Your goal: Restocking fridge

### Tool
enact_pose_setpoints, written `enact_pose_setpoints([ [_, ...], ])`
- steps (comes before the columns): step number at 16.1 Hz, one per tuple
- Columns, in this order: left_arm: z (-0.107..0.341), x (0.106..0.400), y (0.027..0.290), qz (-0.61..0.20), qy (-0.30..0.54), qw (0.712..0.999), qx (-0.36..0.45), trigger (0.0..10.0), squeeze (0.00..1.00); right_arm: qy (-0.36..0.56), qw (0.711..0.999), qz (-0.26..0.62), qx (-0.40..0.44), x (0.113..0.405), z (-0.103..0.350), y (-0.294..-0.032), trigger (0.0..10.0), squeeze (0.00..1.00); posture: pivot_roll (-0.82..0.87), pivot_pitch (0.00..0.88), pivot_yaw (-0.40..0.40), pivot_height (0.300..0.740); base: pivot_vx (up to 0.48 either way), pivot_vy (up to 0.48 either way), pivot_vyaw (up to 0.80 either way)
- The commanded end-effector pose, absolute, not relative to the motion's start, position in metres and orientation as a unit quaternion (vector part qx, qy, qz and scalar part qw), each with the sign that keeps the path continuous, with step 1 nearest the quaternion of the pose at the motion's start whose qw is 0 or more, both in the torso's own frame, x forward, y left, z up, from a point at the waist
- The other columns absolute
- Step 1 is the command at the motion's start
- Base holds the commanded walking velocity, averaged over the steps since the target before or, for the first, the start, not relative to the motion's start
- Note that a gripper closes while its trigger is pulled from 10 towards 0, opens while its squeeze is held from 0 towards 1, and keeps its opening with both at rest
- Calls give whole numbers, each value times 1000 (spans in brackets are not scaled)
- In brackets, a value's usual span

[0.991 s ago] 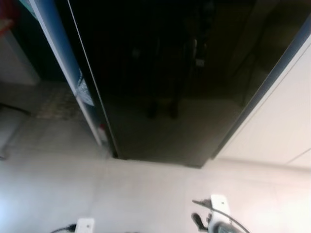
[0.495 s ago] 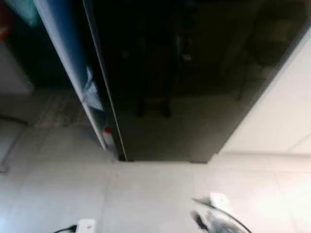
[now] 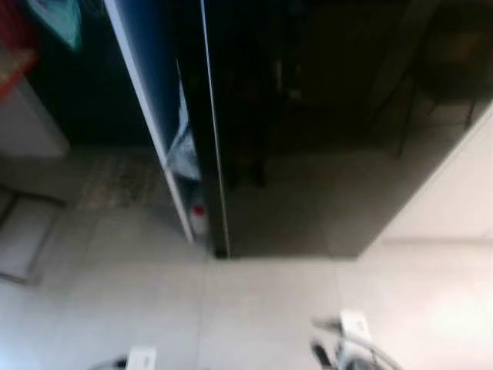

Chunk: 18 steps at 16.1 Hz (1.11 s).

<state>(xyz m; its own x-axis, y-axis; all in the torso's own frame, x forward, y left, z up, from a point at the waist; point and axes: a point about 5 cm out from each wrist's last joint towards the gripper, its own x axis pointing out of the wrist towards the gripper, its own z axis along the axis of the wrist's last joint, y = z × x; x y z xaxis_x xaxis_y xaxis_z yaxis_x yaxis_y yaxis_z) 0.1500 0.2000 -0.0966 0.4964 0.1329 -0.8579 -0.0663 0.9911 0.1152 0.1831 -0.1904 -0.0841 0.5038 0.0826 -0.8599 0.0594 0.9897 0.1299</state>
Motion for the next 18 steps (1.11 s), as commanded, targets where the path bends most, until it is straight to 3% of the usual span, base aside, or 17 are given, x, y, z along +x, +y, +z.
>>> enact_pose_setpoints([
  [1, -99, 143, 205, 59, 511, 857, 37, 10000, 0, 495, 866, 12, 75, 184, -84, -185, 10000, 0, 31, 117, -35, 740, 0, 420, 0],
  [13, -98, 144, 204, 59, 509, 858, 39, 10000, 0, 490, 867, 17, 83, 185, -83, -185, 10000, 0, 38, 123, -39, 740, 0, 372, 0],
  [18, -97, 146, 204, 65, 501, 862, 35, 10000, 0, 489, 868, 20, 82, 187, -83, -185, 10000, 0, 41, 137, -42, 740, 0, 54, 0],
])
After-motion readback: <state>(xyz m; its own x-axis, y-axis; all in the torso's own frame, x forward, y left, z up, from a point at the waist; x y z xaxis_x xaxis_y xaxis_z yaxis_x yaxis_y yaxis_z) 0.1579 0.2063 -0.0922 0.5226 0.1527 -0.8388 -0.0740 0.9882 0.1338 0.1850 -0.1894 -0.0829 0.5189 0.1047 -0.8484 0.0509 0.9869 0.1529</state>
